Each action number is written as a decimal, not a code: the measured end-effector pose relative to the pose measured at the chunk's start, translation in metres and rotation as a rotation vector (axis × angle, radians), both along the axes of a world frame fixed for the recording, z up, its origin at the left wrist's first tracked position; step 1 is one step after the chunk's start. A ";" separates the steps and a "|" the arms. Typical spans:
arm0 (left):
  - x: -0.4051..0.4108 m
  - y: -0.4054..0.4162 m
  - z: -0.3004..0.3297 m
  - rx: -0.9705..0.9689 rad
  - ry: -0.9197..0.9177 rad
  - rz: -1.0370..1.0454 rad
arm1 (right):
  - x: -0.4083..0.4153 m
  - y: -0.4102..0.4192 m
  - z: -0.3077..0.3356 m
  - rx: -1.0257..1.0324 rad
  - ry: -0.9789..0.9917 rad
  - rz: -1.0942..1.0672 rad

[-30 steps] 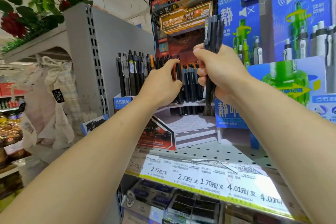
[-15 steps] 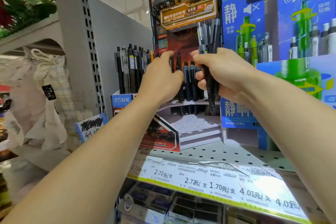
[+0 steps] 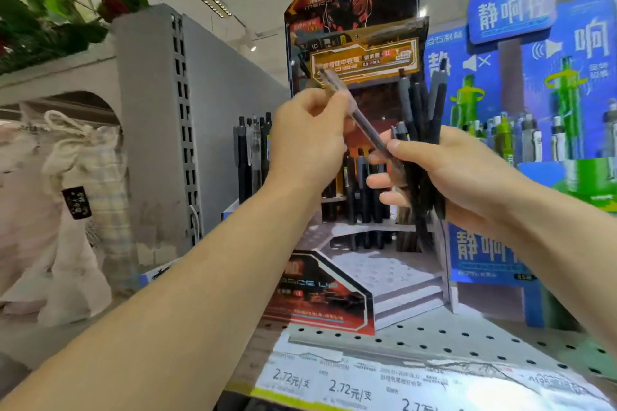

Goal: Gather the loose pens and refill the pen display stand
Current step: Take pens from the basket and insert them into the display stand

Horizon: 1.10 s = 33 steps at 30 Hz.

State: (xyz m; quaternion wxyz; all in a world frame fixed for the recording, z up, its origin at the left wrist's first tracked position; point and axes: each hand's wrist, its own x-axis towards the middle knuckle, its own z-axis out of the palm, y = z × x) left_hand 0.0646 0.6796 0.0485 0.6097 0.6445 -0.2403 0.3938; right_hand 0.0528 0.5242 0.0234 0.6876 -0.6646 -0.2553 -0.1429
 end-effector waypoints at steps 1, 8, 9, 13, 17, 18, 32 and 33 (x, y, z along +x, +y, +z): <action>-0.004 0.002 0.004 -0.097 -0.049 -0.005 | 0.000 0.000 0.000 0.063 0.008 -0.046; 0.001 0.002 -0.017 0.214 -0.352 0.256 | 0.000 -0.003 0.001 0.243 -0.082 -0.179; 0.005 0.002 -0.021 0.288 -0.345 0.323 | 0.000 -0.004 0.001 0.234 -0.083 -0.170; 0.018 0.002 -0.028 0.481 -0.220 0.439 | -0.001 -0.007 0.000 0.198 -0.062 -0.148; 0.023 -0.001 -0.033 0.518 -0.178 0.432 | -0.001 -0.008 -0.001 0.166 -0.067 -0.140; 0.024 -0.001 -0.033 0.521 -0.160 0.421 | -0.002 -0.009 -0.001 0.161 -0.069 -0.133; 0.023 -0.002 -0.036 0.789 0.046 0.515 | -0.004 -0.008 -0.001 0.132 -0.031 -0.158; 0.023 -0.002 -0.036 0.816 0.073 0.527 | -0.004 -0.009 -0.001 0.126 -0.028 -0.154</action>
